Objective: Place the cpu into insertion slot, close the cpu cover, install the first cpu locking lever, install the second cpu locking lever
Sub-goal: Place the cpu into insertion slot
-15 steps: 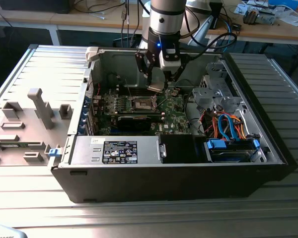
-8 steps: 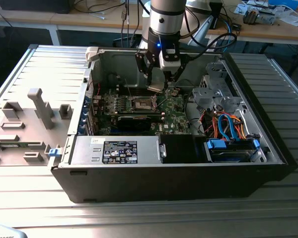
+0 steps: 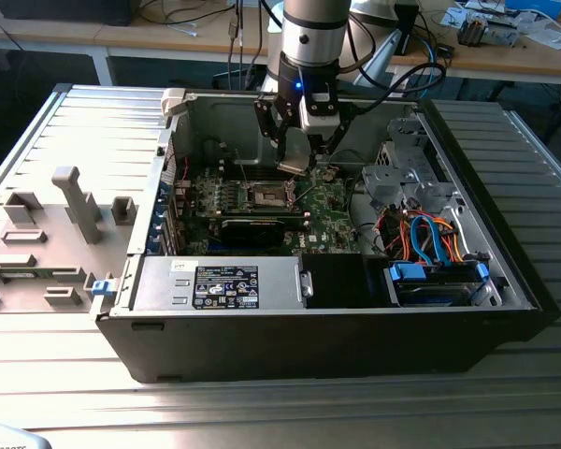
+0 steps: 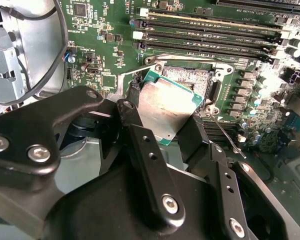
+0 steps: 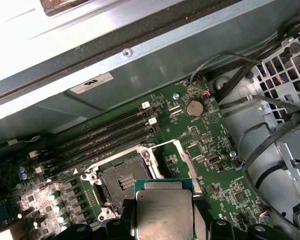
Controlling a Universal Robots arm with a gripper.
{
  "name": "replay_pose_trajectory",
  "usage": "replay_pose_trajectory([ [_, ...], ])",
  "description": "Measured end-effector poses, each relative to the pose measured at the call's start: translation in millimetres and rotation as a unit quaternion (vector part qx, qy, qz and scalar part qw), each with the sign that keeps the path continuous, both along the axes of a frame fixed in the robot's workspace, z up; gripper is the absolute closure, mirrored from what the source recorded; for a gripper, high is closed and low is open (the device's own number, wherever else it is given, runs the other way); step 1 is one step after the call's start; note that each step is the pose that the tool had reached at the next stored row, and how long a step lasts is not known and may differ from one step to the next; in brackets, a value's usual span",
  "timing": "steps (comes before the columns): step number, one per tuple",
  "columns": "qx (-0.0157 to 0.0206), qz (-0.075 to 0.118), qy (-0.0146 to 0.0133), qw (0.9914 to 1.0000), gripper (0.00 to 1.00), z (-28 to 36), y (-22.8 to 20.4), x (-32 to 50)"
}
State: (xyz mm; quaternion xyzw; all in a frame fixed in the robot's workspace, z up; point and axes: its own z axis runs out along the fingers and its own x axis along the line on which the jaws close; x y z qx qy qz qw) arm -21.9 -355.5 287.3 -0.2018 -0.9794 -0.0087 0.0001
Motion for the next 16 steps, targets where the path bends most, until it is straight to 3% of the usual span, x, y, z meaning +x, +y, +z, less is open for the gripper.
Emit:
replay_pose_trajectory([
  [16, -0.0001, -0.005, 0.0000, 0.99999, 0.45, -1.5, 0.0, 0.0],
])
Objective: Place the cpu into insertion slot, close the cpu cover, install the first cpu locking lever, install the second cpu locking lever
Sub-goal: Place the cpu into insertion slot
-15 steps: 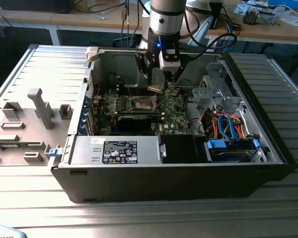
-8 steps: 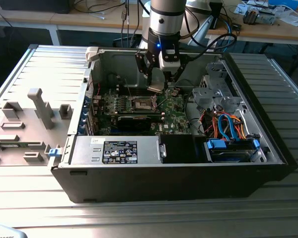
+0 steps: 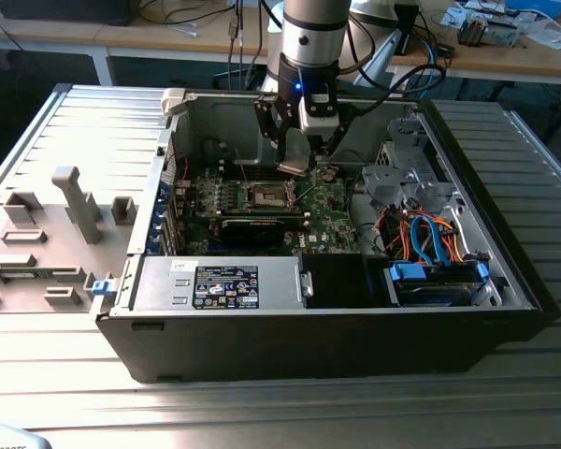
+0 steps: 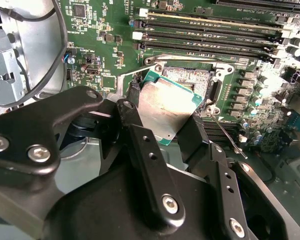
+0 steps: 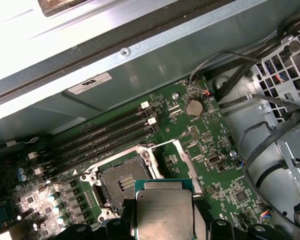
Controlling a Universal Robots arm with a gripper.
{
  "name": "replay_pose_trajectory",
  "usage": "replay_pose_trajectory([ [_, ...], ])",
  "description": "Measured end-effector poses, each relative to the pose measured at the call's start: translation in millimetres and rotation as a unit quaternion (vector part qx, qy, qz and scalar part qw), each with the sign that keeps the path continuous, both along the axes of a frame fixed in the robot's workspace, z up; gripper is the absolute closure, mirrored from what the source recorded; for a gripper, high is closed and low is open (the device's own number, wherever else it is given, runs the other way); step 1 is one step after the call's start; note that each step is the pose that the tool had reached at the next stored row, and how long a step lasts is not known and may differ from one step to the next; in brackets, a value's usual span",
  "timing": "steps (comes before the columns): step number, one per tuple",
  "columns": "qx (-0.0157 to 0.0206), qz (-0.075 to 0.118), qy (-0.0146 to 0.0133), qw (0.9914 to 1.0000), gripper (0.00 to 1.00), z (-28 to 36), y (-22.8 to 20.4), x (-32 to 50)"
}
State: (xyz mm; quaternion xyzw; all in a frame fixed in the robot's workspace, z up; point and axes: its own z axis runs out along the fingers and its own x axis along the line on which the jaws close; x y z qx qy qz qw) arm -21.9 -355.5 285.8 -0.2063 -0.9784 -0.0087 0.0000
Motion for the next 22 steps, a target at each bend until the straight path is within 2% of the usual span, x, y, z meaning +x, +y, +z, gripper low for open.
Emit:
replay_pose_trajectory([
  [22, -0.0001, -0.011, 0.0000, 0.99994, 0.45, -1.9, 0.0, 0.0],
])
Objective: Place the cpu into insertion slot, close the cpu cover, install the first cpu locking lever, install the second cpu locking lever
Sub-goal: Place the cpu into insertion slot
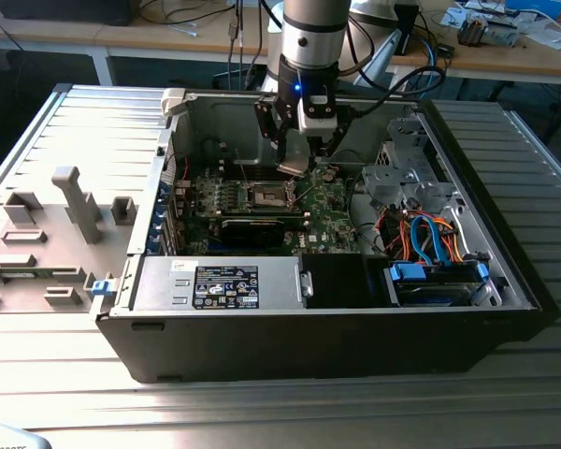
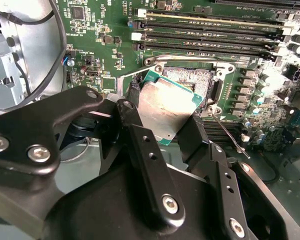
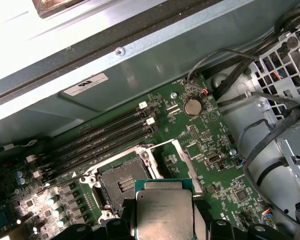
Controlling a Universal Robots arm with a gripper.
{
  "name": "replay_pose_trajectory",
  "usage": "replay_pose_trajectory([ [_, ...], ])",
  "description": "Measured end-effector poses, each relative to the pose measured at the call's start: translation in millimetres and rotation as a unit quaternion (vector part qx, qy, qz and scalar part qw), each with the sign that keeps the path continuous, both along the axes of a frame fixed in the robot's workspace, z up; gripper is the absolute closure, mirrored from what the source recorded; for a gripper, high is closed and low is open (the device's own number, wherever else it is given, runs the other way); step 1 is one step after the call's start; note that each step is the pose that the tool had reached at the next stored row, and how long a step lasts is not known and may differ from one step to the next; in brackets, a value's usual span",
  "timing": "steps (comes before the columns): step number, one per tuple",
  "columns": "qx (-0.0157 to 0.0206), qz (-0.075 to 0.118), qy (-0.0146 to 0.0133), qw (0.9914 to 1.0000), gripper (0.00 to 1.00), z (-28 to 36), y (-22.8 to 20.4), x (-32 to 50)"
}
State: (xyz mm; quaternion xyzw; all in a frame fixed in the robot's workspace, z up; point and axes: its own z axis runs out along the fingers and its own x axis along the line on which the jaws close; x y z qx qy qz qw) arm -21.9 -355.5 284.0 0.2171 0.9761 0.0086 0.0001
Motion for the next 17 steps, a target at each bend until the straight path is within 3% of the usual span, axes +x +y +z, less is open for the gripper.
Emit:
replay_pose_trajectory([
  [17, -0.0001, -0.006, 0.0000, 0.99998, 0.45, -1.7, 0.0, 0.0],
])
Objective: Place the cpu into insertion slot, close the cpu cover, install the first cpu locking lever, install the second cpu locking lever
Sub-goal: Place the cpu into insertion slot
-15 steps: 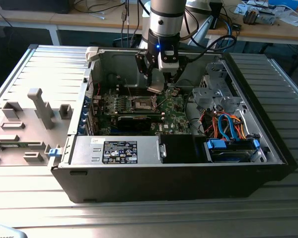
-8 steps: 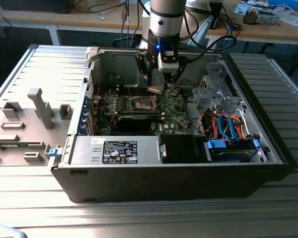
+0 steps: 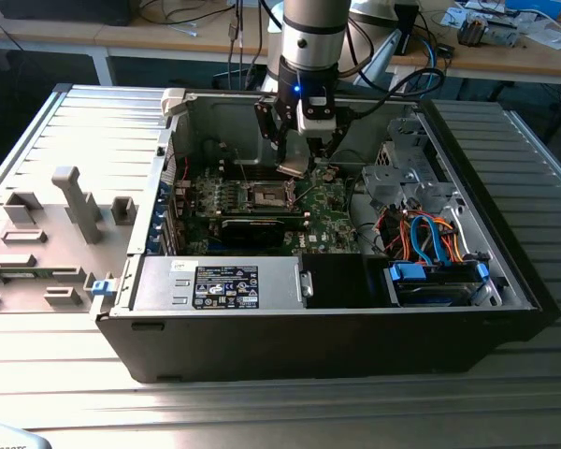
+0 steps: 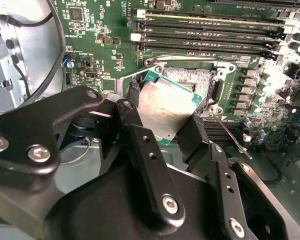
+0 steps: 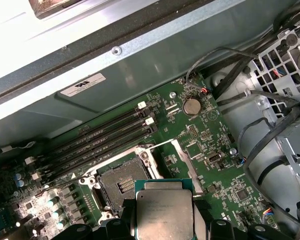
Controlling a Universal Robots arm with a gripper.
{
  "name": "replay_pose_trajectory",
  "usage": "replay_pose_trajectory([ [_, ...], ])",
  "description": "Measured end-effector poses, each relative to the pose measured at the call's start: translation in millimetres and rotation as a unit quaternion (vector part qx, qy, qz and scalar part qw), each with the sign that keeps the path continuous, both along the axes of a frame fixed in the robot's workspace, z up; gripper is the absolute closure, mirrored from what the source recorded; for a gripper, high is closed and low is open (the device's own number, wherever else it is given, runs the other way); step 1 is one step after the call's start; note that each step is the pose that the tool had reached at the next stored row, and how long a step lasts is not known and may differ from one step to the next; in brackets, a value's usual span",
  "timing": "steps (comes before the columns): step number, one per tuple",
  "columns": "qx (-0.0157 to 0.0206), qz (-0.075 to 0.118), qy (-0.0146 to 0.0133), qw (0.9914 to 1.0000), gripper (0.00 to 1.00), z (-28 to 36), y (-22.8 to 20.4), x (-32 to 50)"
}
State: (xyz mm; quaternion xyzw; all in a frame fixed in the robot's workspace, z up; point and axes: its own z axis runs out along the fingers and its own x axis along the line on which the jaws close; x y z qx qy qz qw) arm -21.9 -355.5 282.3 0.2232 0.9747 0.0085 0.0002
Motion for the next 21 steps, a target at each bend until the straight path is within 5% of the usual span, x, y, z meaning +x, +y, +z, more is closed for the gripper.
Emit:
replay_pose_trajectory([
  [21, 0.0000, -0.007, 0.0000, 0.99997, 0.45, -2.2, 0.0, 0.0],
])
